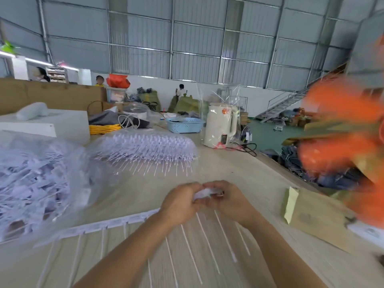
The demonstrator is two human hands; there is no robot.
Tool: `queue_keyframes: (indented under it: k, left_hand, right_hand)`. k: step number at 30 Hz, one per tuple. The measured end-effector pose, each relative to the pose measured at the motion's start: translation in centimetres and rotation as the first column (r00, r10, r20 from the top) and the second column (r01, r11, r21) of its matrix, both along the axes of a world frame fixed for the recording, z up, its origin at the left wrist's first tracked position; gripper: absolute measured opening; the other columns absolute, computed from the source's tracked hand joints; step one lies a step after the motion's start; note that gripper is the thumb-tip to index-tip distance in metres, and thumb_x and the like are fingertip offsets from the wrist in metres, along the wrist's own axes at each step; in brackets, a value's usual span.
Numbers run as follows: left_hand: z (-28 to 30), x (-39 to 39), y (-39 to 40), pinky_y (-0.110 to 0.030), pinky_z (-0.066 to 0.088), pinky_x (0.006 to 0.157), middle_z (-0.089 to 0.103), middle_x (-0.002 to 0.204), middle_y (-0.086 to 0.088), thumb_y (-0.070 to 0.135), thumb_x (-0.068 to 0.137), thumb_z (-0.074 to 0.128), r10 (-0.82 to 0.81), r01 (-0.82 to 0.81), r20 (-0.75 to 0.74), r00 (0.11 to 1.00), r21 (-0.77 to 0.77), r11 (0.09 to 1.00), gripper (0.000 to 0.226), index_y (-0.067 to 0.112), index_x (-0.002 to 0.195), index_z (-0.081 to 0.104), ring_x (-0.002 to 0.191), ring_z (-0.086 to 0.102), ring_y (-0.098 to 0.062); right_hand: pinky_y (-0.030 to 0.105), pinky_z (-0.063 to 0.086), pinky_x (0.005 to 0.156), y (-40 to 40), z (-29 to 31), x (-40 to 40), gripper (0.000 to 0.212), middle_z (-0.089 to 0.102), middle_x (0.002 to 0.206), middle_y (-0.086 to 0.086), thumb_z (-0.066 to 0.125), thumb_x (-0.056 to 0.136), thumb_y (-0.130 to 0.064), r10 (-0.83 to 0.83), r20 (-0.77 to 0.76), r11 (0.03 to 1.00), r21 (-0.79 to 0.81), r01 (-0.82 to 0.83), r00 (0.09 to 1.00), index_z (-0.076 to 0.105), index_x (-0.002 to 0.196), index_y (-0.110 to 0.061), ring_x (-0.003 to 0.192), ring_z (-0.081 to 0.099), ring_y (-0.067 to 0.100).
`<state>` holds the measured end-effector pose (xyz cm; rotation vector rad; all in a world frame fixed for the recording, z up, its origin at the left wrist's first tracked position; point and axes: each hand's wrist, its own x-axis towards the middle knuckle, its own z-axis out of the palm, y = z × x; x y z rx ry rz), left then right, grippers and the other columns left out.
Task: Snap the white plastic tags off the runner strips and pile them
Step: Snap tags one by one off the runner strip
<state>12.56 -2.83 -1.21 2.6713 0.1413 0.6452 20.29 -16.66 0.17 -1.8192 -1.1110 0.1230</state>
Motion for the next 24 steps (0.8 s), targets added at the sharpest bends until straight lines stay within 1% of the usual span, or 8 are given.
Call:
queue_keyframes:
  k: [2,4,8,12,15,18,20,24]
  left_hand:
    - [0.5,-0.4,0.2,-0.033,0.047,0.079,0.066,0.107,0.000,0.023,0.085,0.060,-0.027,0.030,0.070,0.997,-0.030,0.999,0.029,0.023,0.114,0.060,0.096,0.061,-0.022]
    - [0.6,-0.7,0.0,-0.031,0.046,0.081,0.064,0.111,0.006,0.034,0.088,0.058,-0.038,0.033,0.076,0.996,0.064,0.997,0.028,0.030,0.116,0.060,0.100,0.060,-0.017]
    - [1.1,-1.2,-0.5,-0.028,0.040,0.077,0.061,0.117,0.010,0.042,0.095,0.042,-0.035,0.004,0.093,0.995,0.308,0.951,0.030,0.034,0.120,0.058,0.105,0.058,-0.014]
    - [1.7,-1.6,-0.5,-0.030,0.042,0.075,0.059,0.118,0.003,0.035,0.100,0.029,-0.007,-0.008,0.027,1.000,0.513,0.858,0.034,0.022,0.119,0.054,0.104,0.058,-0.021]
    - [1.9,-1.6,-0.5,-0.030,0.039,0.071,0.060,0.114,-0.001,0.031,0.100,0.031,0.007,0.025,-0.058,0.998,0.528,0.849,0.030,0.019,0.114,0.055,0.101,0.059,-0.024]
    - [2.3,-1.8,-0.5,-0.027,0.034,0.065,0.064,0.095,0.003,0.024,0.097,0.042,-0.032,0.062,-0.089,0.996,0.354,0.933,0.022,0.024,0.100,0.063,0.087,0.061,-0.021]
    - [2.4,-1.9,-0.1,-0.022,0.032,0.057,0.059,0.070,0.013,0.020,0.094,0.048,-0.044,0.052,-0.055,0.998,0.155,0.987,0.022,0.030,0.082,0.064,0.065,0.055,-0.007]
    - [2.4,-1.6,0.2,-0.021,0.026,0.047,0.045,0.045,0.014,0.025,0.096,0.050,-0.152,0.154,0.023,0.988,-0.173,0.973,0.039,0.028,0.057,0.052,0.041,0.037,-0.002]
  right_hand:
    - [0.028,0.050,0.083,-0.5,0.2,0.0,0.015,0.072,0.097,0.009,0.069,0.084,-0.009,0.008,-0.203,0.998,0.069,0.006,0.979,0.073,0.097,-0.015,0.087,0.065,0.013]
    - [0.028,0.051,0.080,-0.8,-0.1,0.2,0.019,0.067,0.099,0.024,0.063,0.087,-0.002,-0.036,-0.301,0.993,0.093,0.067,0.953,0.066,0.105,0.001,0.084,0.060,0.020]
    - [0.020,0.052,0.074,-0.7,-0.5,0.3,0.025,0.065,0.095,0.019,0.059,0.087,0.006,-0.017,-0.428,0.987,0.135,0.082,0.904,0.061,0.112,0.007,0.083,0.060,0.020]
    - [0.015,0.050,0.058,-0.5,-0.3,0.1,0.026,0.065,0.075,0.005,0.061,0.081,0.014,0.007,-0.366,0.985,0.164,0.057,0.930,0.066,0.097,-0.005,0.059,0.061,0.005]
    - [0.017,0.049,0.055,-0.2,-0.4,-0.3,0.039,0.065,0.071,0.005,0.062,0.075,0.020,-0.033,-0.213,0.988,0.141,0.064,0.976,0.068,0.082,-0.017,0.059,0.061,0.006]
    - [0.016,0.046,0.058,-0.1,-0.4,-0.2,0.046,0.065,0.072,-0.003,0.053,0.070,0.024,-0.111,0.135,0.984,0.157,0.089,0.985,0.071,0.077,-0.018,0.065,0.060,0.001]
    - [0.013,0.044,0.061,0.0,-0.3,0.0,0.038,0.059,0.073,-0.015,0.053,0.072,0.022,-0.149,0.326,0.977,0.192,0.088,0.934,0.073,0.085,-0.007,0.067,0.058,-0.006]
    - [0.012,0.043,0.061,0.0,0.1,0.0,0.028,0.058,0.072,-0.014,0.058,0.072,0.020,-0.218,0.410,0.961,0.250,0.121,0.886,0.072,0.077,-0.004,0.067,0.057,-0.004]
